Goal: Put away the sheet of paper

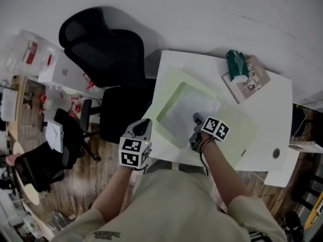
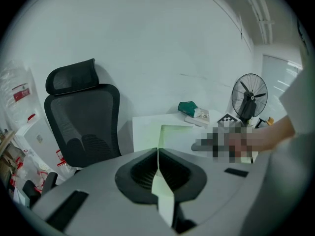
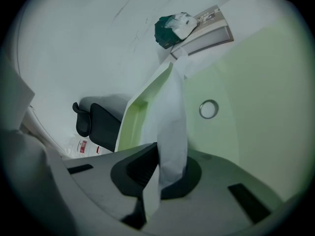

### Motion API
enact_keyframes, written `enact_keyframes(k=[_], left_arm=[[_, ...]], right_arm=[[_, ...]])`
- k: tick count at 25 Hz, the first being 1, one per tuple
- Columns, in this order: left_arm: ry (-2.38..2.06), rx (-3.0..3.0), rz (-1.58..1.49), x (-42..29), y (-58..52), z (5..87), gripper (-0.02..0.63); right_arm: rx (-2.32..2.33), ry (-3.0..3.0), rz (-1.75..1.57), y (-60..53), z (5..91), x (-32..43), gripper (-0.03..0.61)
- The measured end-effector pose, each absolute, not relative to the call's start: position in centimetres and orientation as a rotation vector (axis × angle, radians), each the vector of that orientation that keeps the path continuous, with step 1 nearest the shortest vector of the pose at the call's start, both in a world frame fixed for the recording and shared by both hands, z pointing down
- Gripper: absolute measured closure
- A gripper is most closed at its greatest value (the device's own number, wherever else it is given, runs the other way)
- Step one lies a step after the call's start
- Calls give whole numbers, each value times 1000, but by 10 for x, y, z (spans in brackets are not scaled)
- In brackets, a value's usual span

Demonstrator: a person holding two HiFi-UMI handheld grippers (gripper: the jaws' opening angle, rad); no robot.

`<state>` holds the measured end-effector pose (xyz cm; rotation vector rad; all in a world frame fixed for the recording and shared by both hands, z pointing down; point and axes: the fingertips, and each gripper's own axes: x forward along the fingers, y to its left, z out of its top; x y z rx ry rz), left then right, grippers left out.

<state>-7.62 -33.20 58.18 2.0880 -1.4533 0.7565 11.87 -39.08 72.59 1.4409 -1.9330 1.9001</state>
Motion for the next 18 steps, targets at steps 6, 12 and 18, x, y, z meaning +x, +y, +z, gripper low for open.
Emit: enact_keyframes(k=[6, 12, 18], left_arm=[[-1425, 2082, 744, -100, -340, 588, 589], [-1407, 2091, 729, -115, -345, 587, 589], [-1393, 2104, 724, -127, -347, 586, 589]], right_arm=[[1427, -1925, 1894, -404, 727, 88, 554], [1446, -1942, 1890, -417, 727, 68, 554], [1446, -1950, 1889, -427, 732, 50, 554]])
